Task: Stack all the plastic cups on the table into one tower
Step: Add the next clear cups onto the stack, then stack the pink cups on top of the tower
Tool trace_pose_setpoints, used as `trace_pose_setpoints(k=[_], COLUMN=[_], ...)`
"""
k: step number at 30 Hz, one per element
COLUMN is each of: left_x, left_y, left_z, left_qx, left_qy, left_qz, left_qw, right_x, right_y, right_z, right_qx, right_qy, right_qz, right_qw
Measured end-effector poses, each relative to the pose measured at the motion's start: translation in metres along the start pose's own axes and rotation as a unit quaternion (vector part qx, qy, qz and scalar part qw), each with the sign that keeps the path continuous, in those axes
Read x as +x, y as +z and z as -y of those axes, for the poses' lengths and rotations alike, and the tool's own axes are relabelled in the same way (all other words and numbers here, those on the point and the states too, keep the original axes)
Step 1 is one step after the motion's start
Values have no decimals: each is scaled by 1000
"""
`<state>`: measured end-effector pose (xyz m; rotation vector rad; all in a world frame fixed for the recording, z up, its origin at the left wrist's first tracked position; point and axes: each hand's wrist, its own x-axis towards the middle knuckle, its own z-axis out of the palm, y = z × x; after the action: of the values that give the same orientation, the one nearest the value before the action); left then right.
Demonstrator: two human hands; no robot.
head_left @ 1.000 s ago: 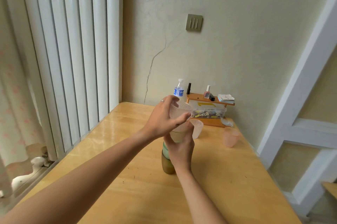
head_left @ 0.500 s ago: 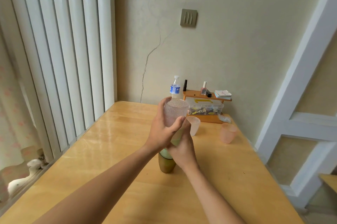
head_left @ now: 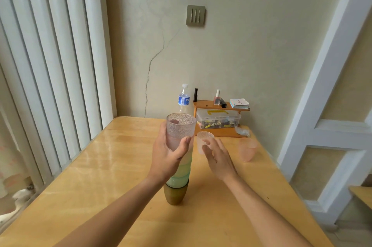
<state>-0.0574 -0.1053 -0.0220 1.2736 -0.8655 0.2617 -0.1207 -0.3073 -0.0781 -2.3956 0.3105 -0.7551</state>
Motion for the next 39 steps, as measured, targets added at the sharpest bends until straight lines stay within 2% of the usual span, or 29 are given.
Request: trace_pose_setpoints(k=[2,5,7,12,18,25,30,34,39], left_x=[1,3,3,-1,-8,-11,-12,-13,-12], left_y=[1,4,5,3,-1,-4,-10,-14,-20], left_z=[2,1,-1,-3,-5,-11,-19,-25,-36], left_qx=[-5,-2,-3,-26,-34,-18,-14,-16,-1], left_qy=[1,7,9,14,11,-19,-47,-67,-98], left_qz=[-1,1,3,-3,-5,11,37,53,82], left_qw=[1000,1000,1000,1000,999,1000,998,996,992], right_x=[21,42,46,42,29,36,36,28,21], right_y=[6,22,30,44,28,-44,-85,-89,-75], right_z=[-4,-12,-16,-10,23,101,165,194,196], right_qx=[-58,-133,-127,-41,27,117,115,98,17], right_qy=[47,138,172,201,166,104,20,-36,-62], right_qz=[-36,-5,17,-38,-71,-126,-177,-153,-58], right_qw=[997,981,977,978,983,980,977,983,996])
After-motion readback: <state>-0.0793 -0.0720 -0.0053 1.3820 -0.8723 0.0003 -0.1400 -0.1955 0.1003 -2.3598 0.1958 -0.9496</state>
